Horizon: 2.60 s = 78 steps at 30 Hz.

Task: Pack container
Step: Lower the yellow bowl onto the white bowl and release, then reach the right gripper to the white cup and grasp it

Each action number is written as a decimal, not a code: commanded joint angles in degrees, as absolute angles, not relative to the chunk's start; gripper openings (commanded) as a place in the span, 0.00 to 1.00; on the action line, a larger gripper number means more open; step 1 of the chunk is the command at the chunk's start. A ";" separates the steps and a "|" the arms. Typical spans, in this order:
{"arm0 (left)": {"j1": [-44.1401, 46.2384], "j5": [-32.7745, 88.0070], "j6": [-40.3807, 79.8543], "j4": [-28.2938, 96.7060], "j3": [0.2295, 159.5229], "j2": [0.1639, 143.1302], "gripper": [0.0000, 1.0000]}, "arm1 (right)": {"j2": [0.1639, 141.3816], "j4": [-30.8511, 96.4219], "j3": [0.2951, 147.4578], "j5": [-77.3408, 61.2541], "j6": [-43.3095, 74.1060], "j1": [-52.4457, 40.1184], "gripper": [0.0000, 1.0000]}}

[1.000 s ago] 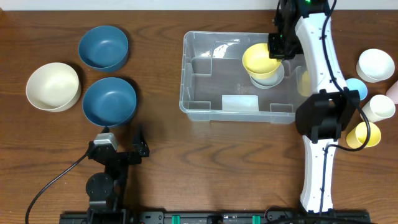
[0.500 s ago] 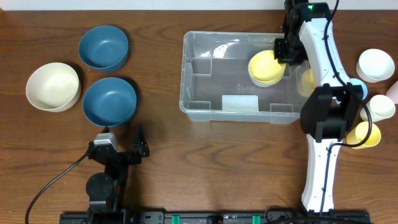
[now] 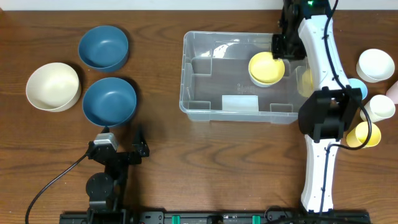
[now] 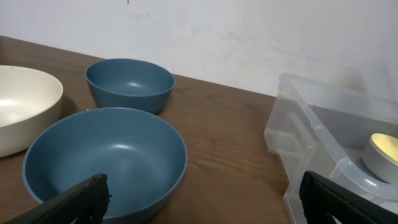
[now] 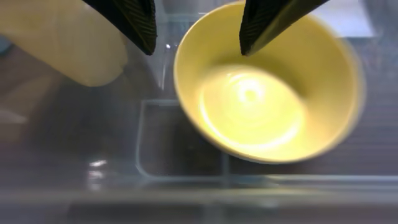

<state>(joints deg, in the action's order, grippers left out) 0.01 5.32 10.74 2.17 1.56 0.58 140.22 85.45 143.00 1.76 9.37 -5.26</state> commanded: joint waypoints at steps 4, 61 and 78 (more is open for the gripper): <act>-0.10 5.28 11.25 3.60 0.23 0.23 0.98 | 139.04 91.66 158.78 0.82 8.78 -5.89 0.44; -0.10 5.28 11.25 3.60 0.23 0.23 0.98 | 139.15 61.78 126.52 4.97 5.65 25.65 0.54; -0.10 5.30 11.25 3.60 0.23 0.23 0.98 | 140.18 54.57 122.48 4.51 1.52 25.67 0.38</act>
<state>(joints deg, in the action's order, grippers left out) 0.01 5.32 10.74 2.20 1.54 0.58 139.31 55.02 122.83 4.54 2.46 25.76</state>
